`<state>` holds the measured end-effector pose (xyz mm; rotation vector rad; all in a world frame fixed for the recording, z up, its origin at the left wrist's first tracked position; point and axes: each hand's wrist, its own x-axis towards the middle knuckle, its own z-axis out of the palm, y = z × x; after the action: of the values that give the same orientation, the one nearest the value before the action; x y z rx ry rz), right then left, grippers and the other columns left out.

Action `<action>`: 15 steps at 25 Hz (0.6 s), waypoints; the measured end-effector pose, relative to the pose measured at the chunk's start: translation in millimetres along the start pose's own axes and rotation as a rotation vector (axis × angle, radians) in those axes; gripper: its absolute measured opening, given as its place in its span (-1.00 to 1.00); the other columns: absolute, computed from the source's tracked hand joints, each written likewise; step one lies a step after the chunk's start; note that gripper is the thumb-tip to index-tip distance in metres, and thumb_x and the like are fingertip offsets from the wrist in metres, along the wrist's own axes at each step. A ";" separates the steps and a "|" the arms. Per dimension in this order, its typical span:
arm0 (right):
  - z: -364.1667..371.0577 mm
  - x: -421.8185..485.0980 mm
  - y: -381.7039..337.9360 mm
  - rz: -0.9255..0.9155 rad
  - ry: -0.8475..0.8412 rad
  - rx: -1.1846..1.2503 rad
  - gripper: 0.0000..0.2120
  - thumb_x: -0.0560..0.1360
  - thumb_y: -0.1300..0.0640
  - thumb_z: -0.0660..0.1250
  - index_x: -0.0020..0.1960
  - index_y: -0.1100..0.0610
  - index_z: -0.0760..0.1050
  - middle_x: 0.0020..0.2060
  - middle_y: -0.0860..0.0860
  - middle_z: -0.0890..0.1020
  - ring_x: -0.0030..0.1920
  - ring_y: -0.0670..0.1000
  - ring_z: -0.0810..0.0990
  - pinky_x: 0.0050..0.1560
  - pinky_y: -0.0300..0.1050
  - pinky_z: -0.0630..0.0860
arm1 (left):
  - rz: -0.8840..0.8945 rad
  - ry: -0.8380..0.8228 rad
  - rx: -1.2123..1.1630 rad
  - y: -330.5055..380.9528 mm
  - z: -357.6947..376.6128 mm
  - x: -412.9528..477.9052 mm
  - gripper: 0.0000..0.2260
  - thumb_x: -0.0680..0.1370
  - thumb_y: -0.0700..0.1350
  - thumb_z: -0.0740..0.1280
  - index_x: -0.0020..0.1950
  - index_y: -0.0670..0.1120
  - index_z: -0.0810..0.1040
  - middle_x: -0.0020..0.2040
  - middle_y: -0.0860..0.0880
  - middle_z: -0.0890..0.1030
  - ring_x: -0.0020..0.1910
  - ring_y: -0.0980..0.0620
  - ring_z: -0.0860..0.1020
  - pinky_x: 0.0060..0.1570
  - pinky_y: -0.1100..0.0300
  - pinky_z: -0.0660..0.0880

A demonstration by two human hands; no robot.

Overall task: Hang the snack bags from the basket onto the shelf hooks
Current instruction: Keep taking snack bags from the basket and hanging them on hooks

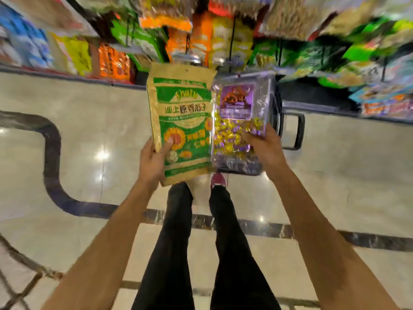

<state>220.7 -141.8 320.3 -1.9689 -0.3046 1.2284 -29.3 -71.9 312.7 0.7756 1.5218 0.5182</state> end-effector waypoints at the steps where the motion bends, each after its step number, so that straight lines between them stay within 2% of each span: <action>1: -10.0 -19.9 -20.7 -0.010 -0.016 0.052 -0.73 0.50 0.31 0.42 0.18 0.16 0.55 -0.19 0.00 0.67 -0.25 -0.14 0.66 -0.11 -0.06 0.66 | 0.043 0.029 -0.024 15.7 -8.7 -27.6 -0.74 0.58 -0.08 0.37 0.24 -0.12 0.56 0.08 -0.08 0.69 0.01 -0.04 0.68 -0.08 0.03 0.64; 3: -29.2 -60.3 -60.4 -0.057 -0.029 0.121 -0.70 0.48 0.28 0.44 0.21 0.18 0.56 -0.11 0.03 0.70 -0.10 0.01 0.69 0.01 0.01 0.64 | 0.115 0.100 -0.083 41.9 -19.3 -75.2 -0.80 0.58 -0.09 0.36 0.18 -0.09 0.58 0.04 -0.06 0.69 -0.02 -0.01 0.68 -0.13 0.05 0.64; 6: -46.7 -122.7 -115.7 -0.177 -0.124 0.090 -0.77 0.49 0.25 0.43 0.14 0.10 0.60 -0.06 0.00 0.72 -0.05 0.01 0.69 0.01 -0.05 0.61 | 0.239 0.177 -0.142 83.1 -37.8 -132.4 -0.83 0.59 -0.09 0.34 0.16 -0.10 0.57 0.01 -0.04 0.69 -0.03 0.01 0.67 -0.20 0.14 0.61; 10: -53.6 -189.1 -162.1 -0.291 -0.251 0.017 -0.79 0.50 0.15 0.43 0.14 0.05 0.61 0.01 0.01 0.72 0.03 0.08 0.69 0.02 0.04 0.60 | 0.417 0.253 -0.097 131.3 -76.4 -189.7 -0.78 0.61 -0.05 0.32 0.16 -0.15 0.58 -0.05 0.02 0.69 -0.10 0.11 0.66 -0.16 0.28 0.54; 13: -44.2 -237.5 -185.3 -0.366 -0.215 0.056 -0.76 0.52 0.15 0.40 0.18 0.09 0.59 -0.01 0.00 0.72 -0.01 0.03 0.69 -0.12 -0.14 0.58 | 0.464 0.326 -0.145 149.2 -116.6 -227.3 -0.81 0.61 0.00 0.30 0.08 -0.08 0.61 -0.06 -0.01 0.71 -0.11 0.07 0.67 -0.13 0.19 0.59; 15: -32.8 -268.6 -194.4 -0.419 -0.186 0.066 -0.74 0.51 0.12 0.41 0.20 0.06 0.58 0.01 -0.02 0.72 -0.01 -0.01 0.68 -0.07 -0.12 0.56 | 0.462 0.357 -0.196 149.7 -146.5 -246.7 -0.81 0.60 0.03 0.30 0.03 -0.05 0.62 -0.08 -0.03 0.71 -0.14 0.05 0.67 -0.14 0.14 0.59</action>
<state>150.0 -179.2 643.8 -1.6285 -0.7212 1.1271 -153.0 -134.3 605.2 0.9176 1.5832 1.1841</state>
